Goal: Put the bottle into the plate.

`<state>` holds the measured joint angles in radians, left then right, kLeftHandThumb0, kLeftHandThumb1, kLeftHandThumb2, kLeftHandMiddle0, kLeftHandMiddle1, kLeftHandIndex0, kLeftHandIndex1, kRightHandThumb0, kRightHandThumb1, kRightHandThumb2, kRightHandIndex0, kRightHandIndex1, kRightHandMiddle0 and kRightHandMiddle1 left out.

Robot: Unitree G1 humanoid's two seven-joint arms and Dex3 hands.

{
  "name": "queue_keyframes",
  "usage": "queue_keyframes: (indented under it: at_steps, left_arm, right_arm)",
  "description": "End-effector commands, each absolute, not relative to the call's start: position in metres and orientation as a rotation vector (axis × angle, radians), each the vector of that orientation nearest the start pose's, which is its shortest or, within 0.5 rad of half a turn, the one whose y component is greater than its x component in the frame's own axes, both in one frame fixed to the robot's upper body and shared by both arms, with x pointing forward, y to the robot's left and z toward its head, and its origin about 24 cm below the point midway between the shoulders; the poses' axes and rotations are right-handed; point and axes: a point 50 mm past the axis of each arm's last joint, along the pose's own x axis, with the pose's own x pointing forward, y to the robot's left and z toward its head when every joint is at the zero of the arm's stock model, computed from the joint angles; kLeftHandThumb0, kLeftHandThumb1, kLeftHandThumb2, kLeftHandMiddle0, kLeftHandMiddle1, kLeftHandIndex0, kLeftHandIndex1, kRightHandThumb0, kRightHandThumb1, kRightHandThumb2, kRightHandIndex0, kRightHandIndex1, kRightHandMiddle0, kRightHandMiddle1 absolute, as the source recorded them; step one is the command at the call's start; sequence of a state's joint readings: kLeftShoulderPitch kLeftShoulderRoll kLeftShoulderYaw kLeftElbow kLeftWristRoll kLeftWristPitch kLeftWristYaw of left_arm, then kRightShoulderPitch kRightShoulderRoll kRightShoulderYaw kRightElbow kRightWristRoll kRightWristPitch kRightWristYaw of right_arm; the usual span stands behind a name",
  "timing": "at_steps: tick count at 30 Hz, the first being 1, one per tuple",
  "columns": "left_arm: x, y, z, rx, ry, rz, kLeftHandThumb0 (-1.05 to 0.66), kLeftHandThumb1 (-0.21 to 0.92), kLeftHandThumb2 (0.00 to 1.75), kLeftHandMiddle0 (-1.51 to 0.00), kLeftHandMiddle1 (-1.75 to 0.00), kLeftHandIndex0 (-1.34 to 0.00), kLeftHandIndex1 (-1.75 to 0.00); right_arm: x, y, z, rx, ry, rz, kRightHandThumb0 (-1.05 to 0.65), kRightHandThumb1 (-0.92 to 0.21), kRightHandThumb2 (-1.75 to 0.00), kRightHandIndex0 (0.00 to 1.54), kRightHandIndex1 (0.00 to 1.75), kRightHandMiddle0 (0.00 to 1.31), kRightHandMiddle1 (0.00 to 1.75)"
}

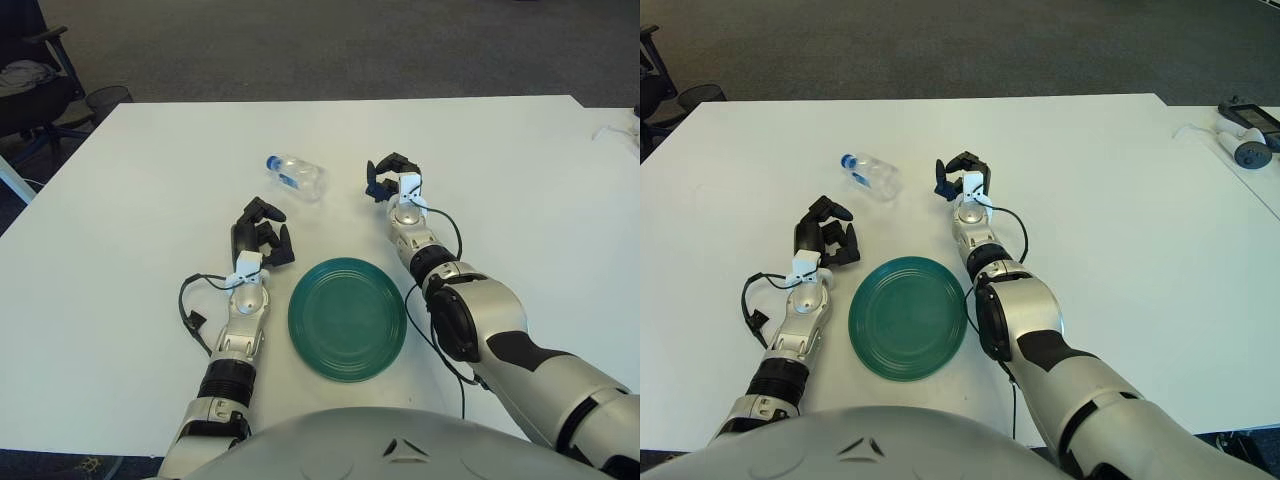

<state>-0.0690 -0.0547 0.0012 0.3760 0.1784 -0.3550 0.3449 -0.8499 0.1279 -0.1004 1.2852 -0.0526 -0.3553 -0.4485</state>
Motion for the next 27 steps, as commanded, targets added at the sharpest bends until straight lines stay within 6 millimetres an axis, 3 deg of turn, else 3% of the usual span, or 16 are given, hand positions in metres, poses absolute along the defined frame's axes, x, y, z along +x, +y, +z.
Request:
queue_keyframes:
  at_steps: [1, 27]
  left_arm:
    - [0.2471, 0.1426, -0.0074, 0.129, 0.011, 0.264, -0.55, 0.13, 1.54, -1.27, -1.75, -0.76, -1.75]
    - [0.2473, 0.1420, -0.0080, 0.147, 0.014, 0.268, -0.56, 0.11, 1.57, -1.28, -1.75, -0.78, -1.75]
  right_arm:
    - [0.3550, -0.0385, 0.0439, 0.024, 0.125, -0.116, -0.08, -0.36, -1.20, 1.21, 1.75, 0.97, 1.75]
    - [0.3553, -0.0415, 0.0405, 0.063, 0.149, -0.094, -0.07, -0.36, -1.22, 1.21, 1.75, 0.97, 1.75]
